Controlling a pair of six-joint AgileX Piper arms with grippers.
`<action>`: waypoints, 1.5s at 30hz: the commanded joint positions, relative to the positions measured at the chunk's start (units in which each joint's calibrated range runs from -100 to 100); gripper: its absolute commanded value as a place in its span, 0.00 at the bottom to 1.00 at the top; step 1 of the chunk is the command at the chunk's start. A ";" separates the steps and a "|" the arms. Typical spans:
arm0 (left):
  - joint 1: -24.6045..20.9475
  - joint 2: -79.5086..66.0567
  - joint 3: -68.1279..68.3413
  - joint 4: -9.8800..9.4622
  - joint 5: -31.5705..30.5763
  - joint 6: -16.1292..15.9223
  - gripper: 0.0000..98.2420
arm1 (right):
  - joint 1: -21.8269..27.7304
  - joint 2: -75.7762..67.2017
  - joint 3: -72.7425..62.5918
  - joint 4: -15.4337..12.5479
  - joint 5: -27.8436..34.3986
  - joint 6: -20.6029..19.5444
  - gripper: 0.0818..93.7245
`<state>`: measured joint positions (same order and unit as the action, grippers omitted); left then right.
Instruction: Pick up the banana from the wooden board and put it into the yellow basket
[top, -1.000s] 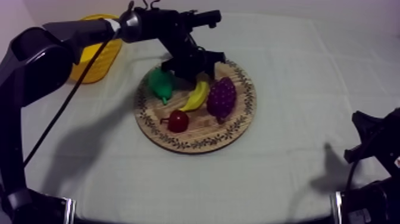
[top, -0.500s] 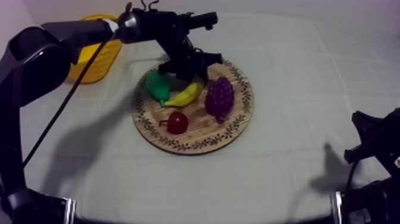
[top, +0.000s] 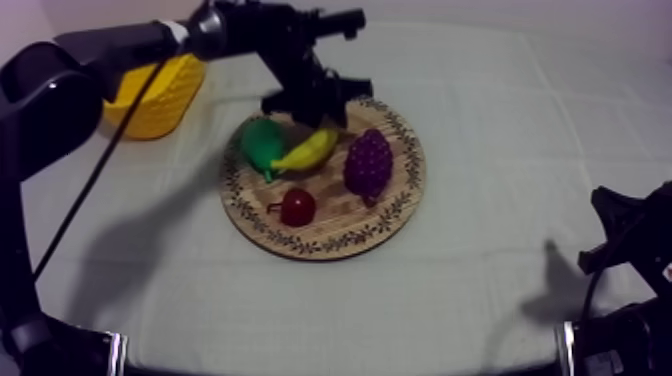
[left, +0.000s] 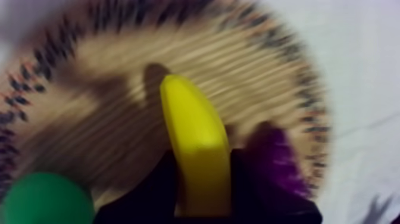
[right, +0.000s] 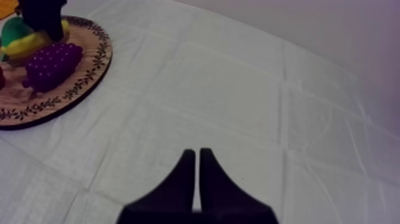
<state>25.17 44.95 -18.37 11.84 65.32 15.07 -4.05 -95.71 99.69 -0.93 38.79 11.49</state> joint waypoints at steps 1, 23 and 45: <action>0.04 -3.49 -0.77 -0.80 0.60 -0.02 0.24 | -0.01 -0.05 -0.03 0.02 0.00 0.00 0.00; -14.33 -38.92 15.37 -6.44 4.80 -4.53 0.25 | -0.15 -0.05 -0.03 0.02 0.00 0.00 0.00; -27.01 -22.23 4.57 -6.89 2.63 -11.77 0.25 | -0.23 -0.05 -0.03 0.02 0.00 -0.01 0.00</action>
<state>-1.78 19.70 -12.02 4.91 67.95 3.38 -4.23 -95.71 99.69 -0.93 38.79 11.49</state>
